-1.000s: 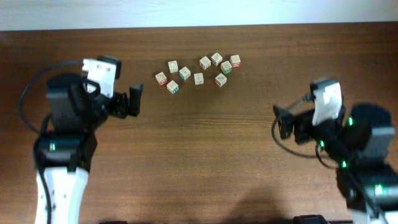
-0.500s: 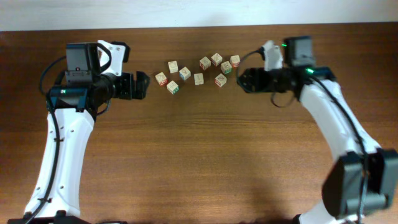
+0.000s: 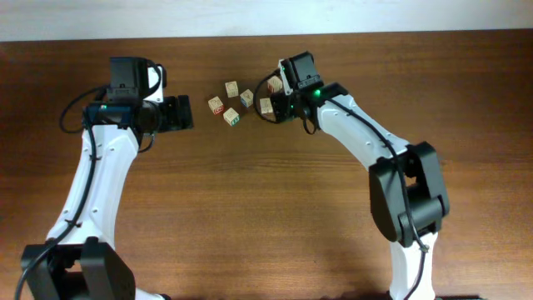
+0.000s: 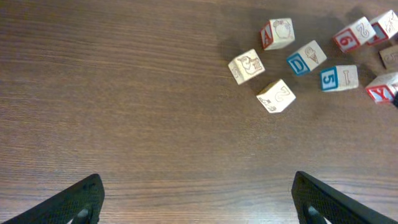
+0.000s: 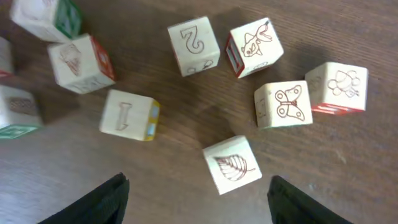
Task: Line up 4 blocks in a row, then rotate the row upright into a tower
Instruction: 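Move the right gripper over the block marked E and grasp it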
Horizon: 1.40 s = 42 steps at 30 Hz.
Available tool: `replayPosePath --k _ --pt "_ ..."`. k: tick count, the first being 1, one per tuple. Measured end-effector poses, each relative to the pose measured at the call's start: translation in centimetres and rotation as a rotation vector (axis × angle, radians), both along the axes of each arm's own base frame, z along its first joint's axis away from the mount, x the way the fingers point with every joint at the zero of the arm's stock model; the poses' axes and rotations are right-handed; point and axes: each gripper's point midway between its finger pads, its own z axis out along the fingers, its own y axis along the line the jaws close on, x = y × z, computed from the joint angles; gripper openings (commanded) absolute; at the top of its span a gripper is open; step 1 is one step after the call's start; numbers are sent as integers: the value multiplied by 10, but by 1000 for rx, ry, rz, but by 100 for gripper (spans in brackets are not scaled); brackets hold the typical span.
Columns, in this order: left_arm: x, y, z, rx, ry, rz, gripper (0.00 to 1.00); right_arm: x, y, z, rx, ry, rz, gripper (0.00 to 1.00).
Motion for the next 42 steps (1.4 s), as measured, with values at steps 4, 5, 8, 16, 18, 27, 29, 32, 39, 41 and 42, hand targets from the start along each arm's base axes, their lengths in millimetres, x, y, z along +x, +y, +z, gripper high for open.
replayPosePath --k 4,5,8,16,18,27,29,32,39,41,42 --pt "0 -5 -1 -2 3 -9 99 15 -16 -30 -40 -2 5 68" --pt "0 -5 -1 -2 3 -9 99 20 -22 -34 -40 -7 -4 68" --pt "0 -5 -1 -2 3 -10 99 23 -25 -41 -32 -1 30 67" --pt "0 -5 -1 -2 3 -9 99 19 -18 -49 -16 17 82 40" --pt "0 -5 -1 -2 3 -9 99 18 -19 -52 -10 29 69 35" --pt "-1 -5 -1 -2 5 -9 99 -44 -35 -32 52 307 -144 30" --pt "-1 -5 -1 -2 5 -10 99 -67 -34 -17 80 385 -160 30" --pt "-1 -5 -1 -2 6 -9 99 -97 -38 -21 71 515 -190 30" --pt "-1 -5 -2 -2 7 -9 99 -145 -40 -24 -2 689 -199 31" --pt "-1 -5 -2 -2 7 -9 99 -148 -41 -29 -3 697 -209 31" --pt "-1 -5 -2 -2 7 -9 99 -154 -43 -35 -11 713 -213 31"
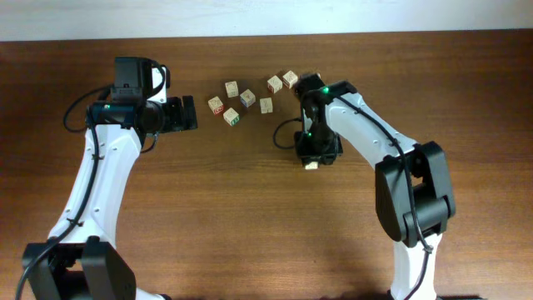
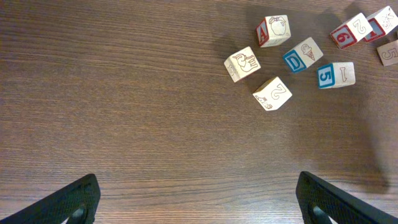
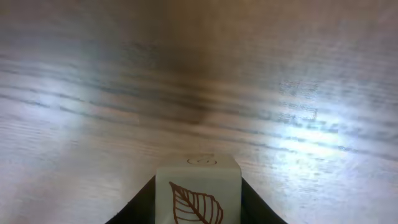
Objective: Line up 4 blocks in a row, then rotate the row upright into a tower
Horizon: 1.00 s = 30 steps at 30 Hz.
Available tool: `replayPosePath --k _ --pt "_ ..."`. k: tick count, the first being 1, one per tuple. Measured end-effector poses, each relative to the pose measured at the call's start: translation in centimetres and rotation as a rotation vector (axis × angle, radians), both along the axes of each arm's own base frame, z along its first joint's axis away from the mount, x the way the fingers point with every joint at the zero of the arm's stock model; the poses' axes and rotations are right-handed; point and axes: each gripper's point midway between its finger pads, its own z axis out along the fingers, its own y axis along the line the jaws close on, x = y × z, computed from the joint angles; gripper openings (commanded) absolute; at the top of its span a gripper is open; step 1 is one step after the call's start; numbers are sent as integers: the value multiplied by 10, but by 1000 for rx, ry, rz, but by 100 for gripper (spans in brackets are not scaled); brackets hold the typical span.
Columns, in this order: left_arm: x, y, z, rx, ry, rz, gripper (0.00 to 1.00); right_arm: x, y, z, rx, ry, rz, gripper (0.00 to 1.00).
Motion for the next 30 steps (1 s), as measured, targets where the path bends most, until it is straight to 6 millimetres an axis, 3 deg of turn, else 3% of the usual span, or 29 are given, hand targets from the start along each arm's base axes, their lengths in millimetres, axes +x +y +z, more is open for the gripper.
replayPosePath --k 2,3,14,18,19,21,24,27,30 --pt "0 0 0 0 -1 0 99 -2 -1 -5 -1 2 -2 46" --pt "0 0 0 0 0 0 99 1 0 -6 4 -10 -6 48" --pt "0 0 0 0 0 0 99 15 3 -4 10 -67 7 52" --pt "0 0 0 0 -2 0 99 55 14 47 32 -206 35 58" --pt "0 0 0 0 0 0 99 78 21 70 59 -298 34 61" --pt "0 0 0 0 0 0 99 102 31 87 92 -406 36 61" --pt "0 0 0 0 -1 1 99 147 62 120 165 -644 65 61" --pt "0 0 0 0 0 0 99 161 79 117 187 -703 103 61" --pt "0 0 0 0 -1 0 99 167 99 55 143 -658 157 50"
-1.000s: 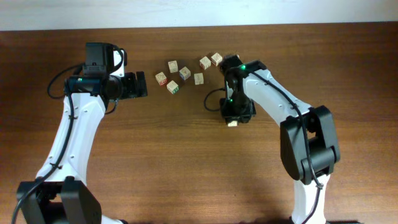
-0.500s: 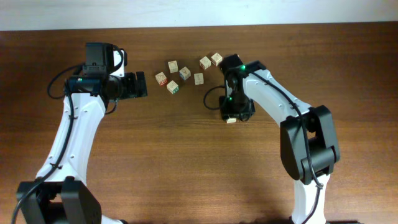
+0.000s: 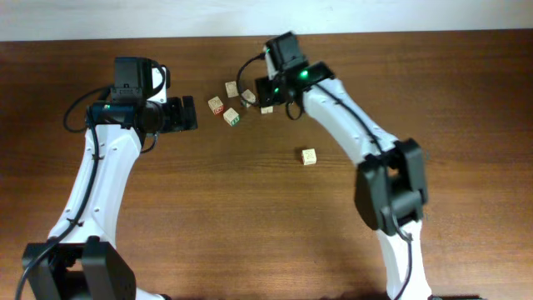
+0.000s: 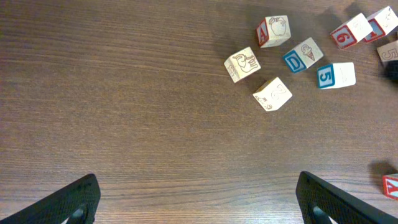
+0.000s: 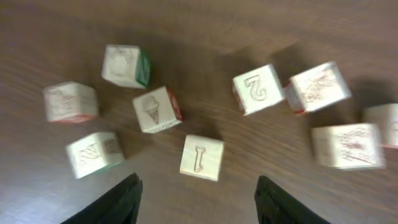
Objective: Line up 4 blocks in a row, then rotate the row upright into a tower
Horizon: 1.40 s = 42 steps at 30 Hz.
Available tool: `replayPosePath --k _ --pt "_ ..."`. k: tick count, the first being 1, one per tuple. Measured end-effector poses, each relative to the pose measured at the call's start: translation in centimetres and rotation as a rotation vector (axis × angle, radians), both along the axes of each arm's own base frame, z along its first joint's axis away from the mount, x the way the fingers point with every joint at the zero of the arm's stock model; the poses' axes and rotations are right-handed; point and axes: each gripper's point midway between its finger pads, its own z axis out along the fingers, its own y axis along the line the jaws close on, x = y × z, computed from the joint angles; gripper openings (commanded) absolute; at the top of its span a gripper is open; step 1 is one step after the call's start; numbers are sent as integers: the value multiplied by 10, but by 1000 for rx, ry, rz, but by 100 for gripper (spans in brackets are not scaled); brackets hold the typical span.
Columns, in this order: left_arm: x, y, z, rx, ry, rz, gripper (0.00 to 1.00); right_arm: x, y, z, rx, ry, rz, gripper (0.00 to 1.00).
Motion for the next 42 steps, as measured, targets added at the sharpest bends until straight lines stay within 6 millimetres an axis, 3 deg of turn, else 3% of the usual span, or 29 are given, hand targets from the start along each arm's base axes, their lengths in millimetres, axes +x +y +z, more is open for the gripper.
replayPosePath --k 2,4,10,13,16,19,23,27,30,32,39,42 --pt "0 0 0 0 0 0 99 2 9 -35 -35 12 10 43" --pt "0 0 0 0 1 0 99 5 10 -56 -58 15 9 38" --pt "0 0 0 0 0 0 99 12 12 -56 -54 -15 0 25" --pt "0 0 0 0 0 0 99 9 9 -59 -65 4 -2 24" --pt "0 0 0 0 0 0 99 -11 -1 -60 -105 99 -16 24" --pt "0 0 0 0 -1 1 99 -70 -22 -52 -171 359 -28 20" --pt "0 0 0 0 0 0 99 -112 -35 -47 -204 541 -64 21" --pt "0 0 0 0 0 0 99 -131 -44 -46 -234 622 -94 27" --pt "0 0 0 0 0 0 99 -133 -45 -48 -236 631 -99 28" --pt "0 0 0 0 0 0 99 -135 -46 -51 -241 639 -100 36" --pt "0 0 0 0 0 0 99 -134 -46 -51 -238 637 -106 40" --pt "0 0 0 0 0 0 99 -120 -38 -46 -213 575 -69 50"
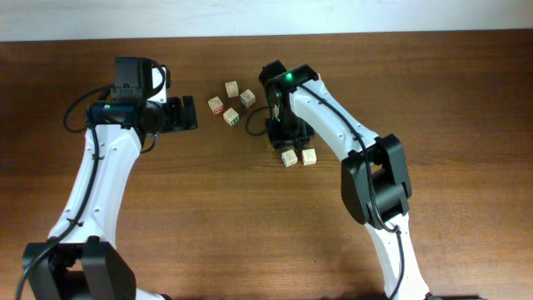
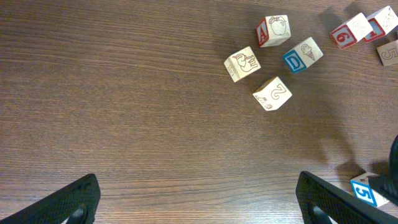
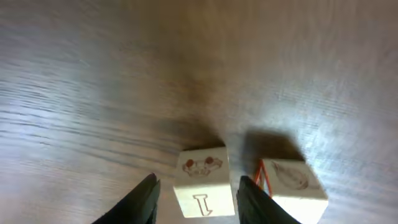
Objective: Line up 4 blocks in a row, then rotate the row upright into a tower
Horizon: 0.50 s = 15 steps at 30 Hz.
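Two wooden blocks stand side by side apart from the others: the I block point(image 3: 200, 190) point(image 1: 289, 157) and, to its right, the leaf block point(image 3: 289, 182) point(image 1: 309, 156). My right gripper point(image 3: 199, 198) point(image 1: 283, 140) is low over the table. The I block rests between its fingers with a thin gap on each side, so it is open. The remaining blocks form a cluster point(image 1: 231, 102) further back, among them the A block point(image 2: 273, 31), the D block point(image 2: 303, 55) and the 2 block point(image 2: 272, 93). My left gripper point(image 2: 199, 205) point(image 1: 179, 113) hangs open left of the cluster.
An elephant block point(image 2: 242, 64) and a 6 block point(image 2: 347, 30) belong to the cluster, and the right arm point(image 1: 333, 117) covers part of it from above. The brown wooden table point(image 1: 208, 217) stretches wide in front of both arms.
My right gripper was open above the cluster with the I block under it. It is now lower, nearer the front, with the I block on the table beside the leaf block. The left arm has not moved.
My right gripper was open over the leaf block in the cluster, then shut on it in front of the cluster. Then the leaf block lay alone there and the gripper hung over the I block. Now the I block stands beside the leaf block.
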Available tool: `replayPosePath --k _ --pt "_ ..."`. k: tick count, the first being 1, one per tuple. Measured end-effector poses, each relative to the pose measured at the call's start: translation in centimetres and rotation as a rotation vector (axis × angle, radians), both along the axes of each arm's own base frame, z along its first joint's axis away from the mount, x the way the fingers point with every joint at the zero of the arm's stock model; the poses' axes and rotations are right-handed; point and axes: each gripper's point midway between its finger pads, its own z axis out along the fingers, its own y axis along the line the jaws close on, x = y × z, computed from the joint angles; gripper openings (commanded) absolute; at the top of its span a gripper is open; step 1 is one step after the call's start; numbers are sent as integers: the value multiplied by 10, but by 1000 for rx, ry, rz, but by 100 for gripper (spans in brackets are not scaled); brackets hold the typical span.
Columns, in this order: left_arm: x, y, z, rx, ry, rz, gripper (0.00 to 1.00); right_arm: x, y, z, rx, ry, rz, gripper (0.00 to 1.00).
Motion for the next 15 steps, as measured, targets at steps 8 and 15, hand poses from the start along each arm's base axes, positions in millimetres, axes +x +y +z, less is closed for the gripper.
replayPosePath --k 8,15 --pt "0 0 0 0 1 0 99 120 78 56 273 -542 128 72" --pt "0 0 0 0 1 0 99 142 89 -29 202 -580 324 78"
